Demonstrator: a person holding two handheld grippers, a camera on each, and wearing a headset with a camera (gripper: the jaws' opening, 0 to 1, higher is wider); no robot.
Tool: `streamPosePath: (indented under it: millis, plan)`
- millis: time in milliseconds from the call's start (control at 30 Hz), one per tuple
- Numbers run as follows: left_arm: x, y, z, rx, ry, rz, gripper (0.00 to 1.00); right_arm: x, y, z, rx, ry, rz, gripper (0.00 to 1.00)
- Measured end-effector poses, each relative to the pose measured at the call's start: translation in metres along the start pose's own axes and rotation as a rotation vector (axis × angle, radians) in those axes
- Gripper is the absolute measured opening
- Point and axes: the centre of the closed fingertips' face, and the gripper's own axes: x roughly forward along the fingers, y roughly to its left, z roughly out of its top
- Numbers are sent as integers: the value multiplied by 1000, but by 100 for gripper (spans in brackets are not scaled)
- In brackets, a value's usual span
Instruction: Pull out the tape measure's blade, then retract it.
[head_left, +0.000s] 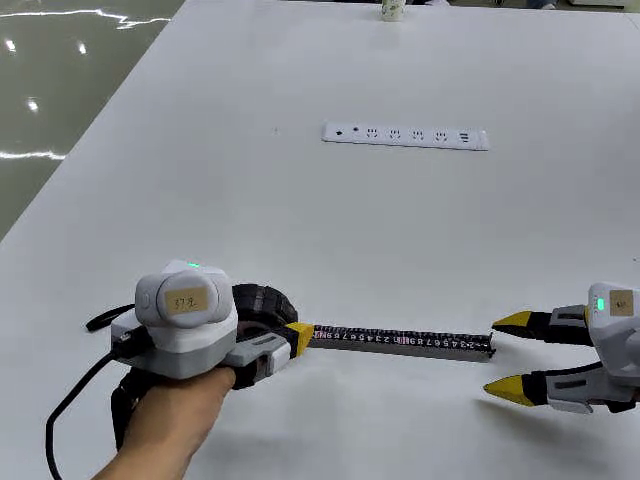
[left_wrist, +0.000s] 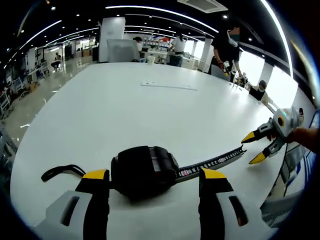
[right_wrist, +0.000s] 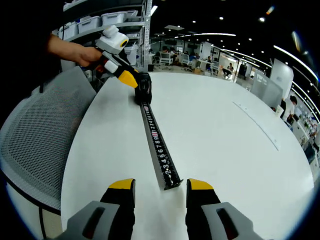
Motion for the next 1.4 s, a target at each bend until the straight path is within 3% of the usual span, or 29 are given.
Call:
streamPosePath:
  millis: [100, 633, 1400]
  plan:
    - [3, 2, -4, -16, 23, 8, 66, 2, -5, -1, -6, 2, -2, 32]
    - [7, 9, -3, -42, 2, 29, 60, 14, -14, -8, -15, 16, 44, 15]
    - [18, 14, -5, -65, 18, 77, 58, 16, -16, -9, 3, 9, 61, 10]
